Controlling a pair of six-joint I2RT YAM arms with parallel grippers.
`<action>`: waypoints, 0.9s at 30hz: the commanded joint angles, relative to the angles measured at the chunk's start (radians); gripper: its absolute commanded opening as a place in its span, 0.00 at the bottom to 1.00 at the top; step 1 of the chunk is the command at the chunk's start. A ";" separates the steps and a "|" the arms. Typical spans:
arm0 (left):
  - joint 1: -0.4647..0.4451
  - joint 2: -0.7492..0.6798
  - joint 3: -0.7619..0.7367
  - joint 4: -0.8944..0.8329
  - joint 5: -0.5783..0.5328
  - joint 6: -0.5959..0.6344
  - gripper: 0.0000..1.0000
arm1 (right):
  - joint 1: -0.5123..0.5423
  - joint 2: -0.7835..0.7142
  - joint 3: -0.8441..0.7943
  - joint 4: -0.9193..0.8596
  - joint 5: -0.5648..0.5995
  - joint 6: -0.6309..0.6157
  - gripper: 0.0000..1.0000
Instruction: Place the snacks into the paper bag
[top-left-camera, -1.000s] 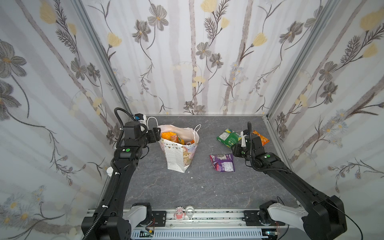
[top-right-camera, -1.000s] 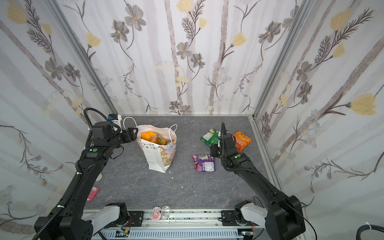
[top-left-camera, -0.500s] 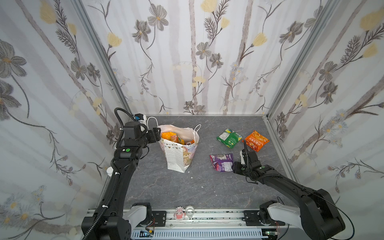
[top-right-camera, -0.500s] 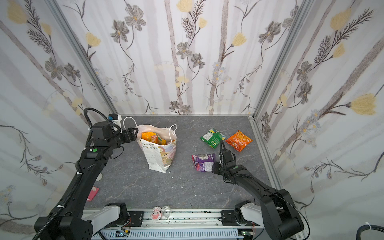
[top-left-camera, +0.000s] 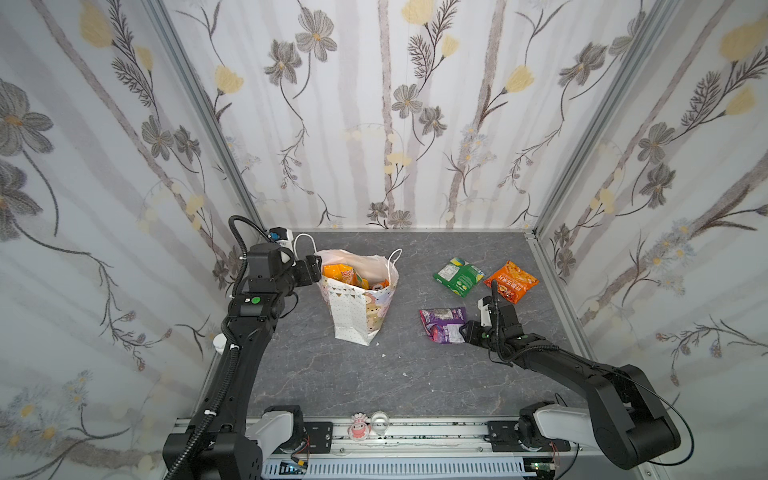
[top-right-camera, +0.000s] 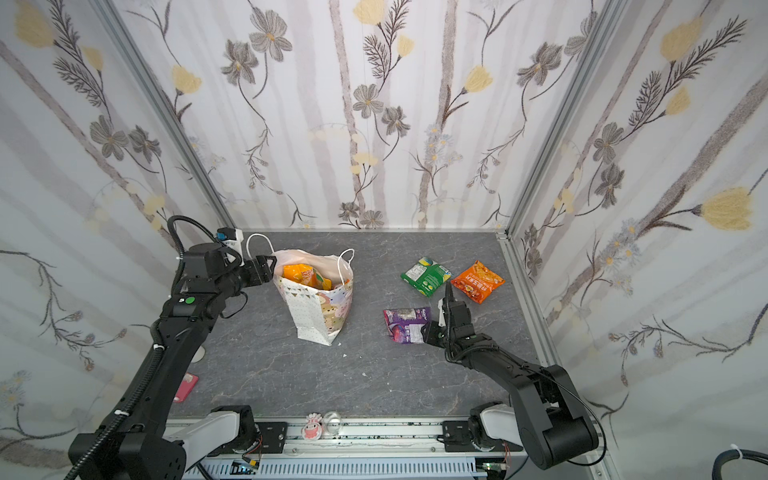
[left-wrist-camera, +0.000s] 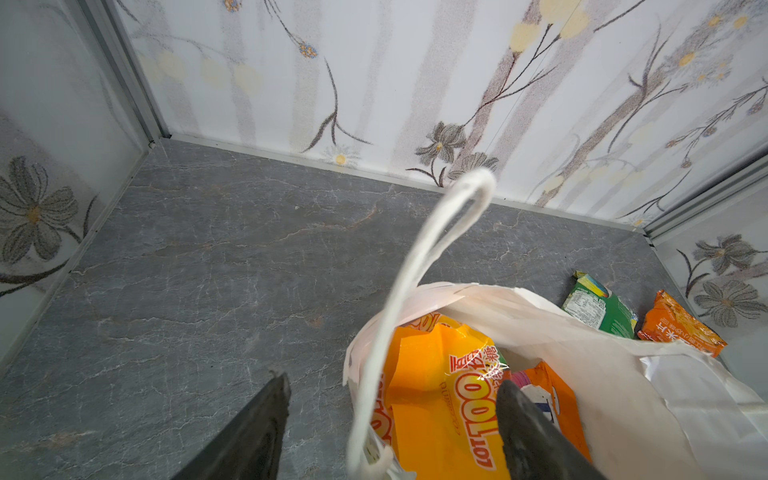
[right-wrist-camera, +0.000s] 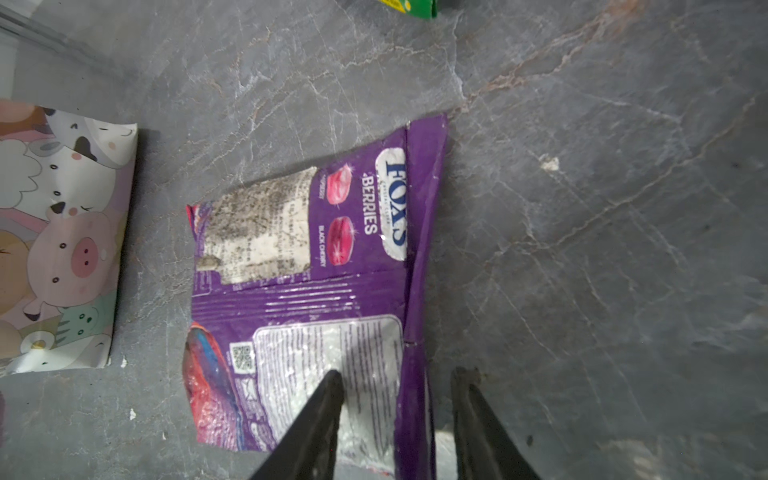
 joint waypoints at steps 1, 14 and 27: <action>0.001 -0.001 -0.004 0.029 0.009 0.003 0.78 | -0.003 0.022 -0.006 0.079 -0.063 0.014 0.40; 0.001 0.003 -0.003 0.029 0.012 0.004 0.78 | -0.004 0.059 -0.014 0.110 -0.075 0.021 0.13; -0.001 -0.001 -0.003 0.028 0.010 0.006 0.78 | -0.003 -0.066 -0.011 0.097 -0.100 0.046 0.00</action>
